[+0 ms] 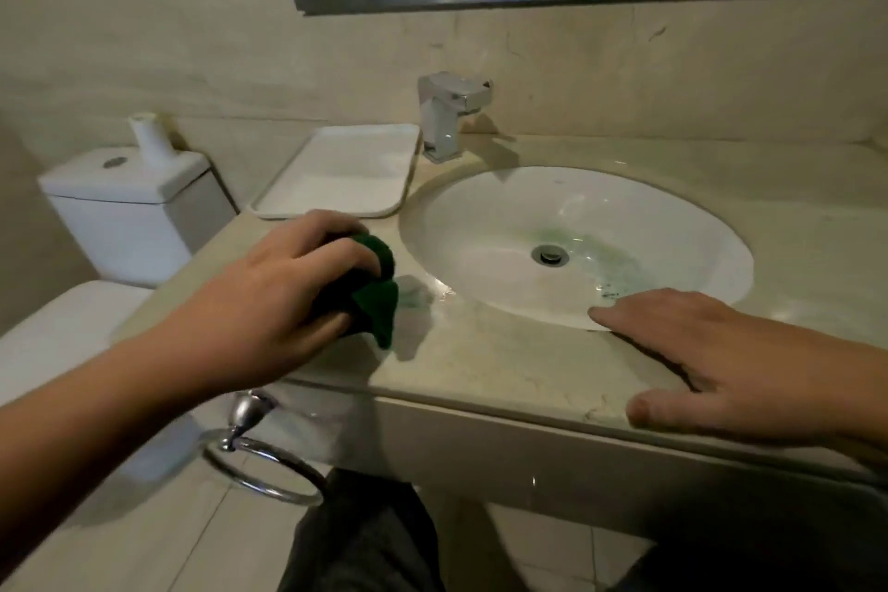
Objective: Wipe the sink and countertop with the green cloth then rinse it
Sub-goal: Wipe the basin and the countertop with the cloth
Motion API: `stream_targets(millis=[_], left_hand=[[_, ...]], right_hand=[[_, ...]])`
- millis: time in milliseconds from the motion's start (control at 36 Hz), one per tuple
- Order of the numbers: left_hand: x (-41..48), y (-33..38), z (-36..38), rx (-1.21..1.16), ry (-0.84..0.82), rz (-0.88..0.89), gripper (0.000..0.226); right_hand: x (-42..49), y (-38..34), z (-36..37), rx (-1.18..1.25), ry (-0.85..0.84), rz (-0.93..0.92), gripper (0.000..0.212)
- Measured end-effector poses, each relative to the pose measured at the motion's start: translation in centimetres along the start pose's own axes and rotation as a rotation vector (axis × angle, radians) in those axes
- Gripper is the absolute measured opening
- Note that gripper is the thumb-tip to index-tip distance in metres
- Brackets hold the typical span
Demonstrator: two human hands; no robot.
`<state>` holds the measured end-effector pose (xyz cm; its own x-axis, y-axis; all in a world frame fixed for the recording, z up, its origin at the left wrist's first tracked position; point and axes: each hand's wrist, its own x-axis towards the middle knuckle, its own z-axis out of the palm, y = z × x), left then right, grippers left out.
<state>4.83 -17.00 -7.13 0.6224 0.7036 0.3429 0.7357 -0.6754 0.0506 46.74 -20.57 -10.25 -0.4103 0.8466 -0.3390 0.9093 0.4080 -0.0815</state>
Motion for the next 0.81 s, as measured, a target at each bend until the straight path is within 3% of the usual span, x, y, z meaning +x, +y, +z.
stream_targets(millis=[139, 222, 389, 500, 611, 667, 806], left_hand=[[-5.6, -3.2, -0.2, -0.033, -0.214, -0.224, 0.096], [-6.5, -2.7, 2.0, 0.017, -0.419, -0.384, 0.098], [-2.9, 0.3, 5.5, 0.062, -0.388, -0.457, 0.105], [2.6, 2.7, 6.8, -0.007, -0.442, -0.397, 0.086], [7.8, 4.6, 8.4, -0.170, -0.304, -0.218, 0.053], [9.4, 5.0, 8.7, -0.230, -0.225, -0.228, 0.034], [9.0, 3.1, 5.1, -0.283, 0.050, -0.316, 0.035]], right_hand=[[1.0, -1.9, 0.0, -0.041, -0.061, -0.007, 0.111], [1.3, -2.4, 0.1, -0.031, -0.063, 0.013, 0.111], [2.1, -2.4, 1.0, -0.097, -0.026, 0.037, 0.107], [2.2, -2.5, 0.9, -0.150, -0.003, 0.020, 0.104], [2.1, -2.6, 0.7, -0.147, 0.009, 0.015, 0.105], [1.9, -2.7, 0.5, -0.121, 0.012, 0.019, 0.107], [1.9, -2.6, 0.7, -0.107, 0.014, 0.027, 0.113]])
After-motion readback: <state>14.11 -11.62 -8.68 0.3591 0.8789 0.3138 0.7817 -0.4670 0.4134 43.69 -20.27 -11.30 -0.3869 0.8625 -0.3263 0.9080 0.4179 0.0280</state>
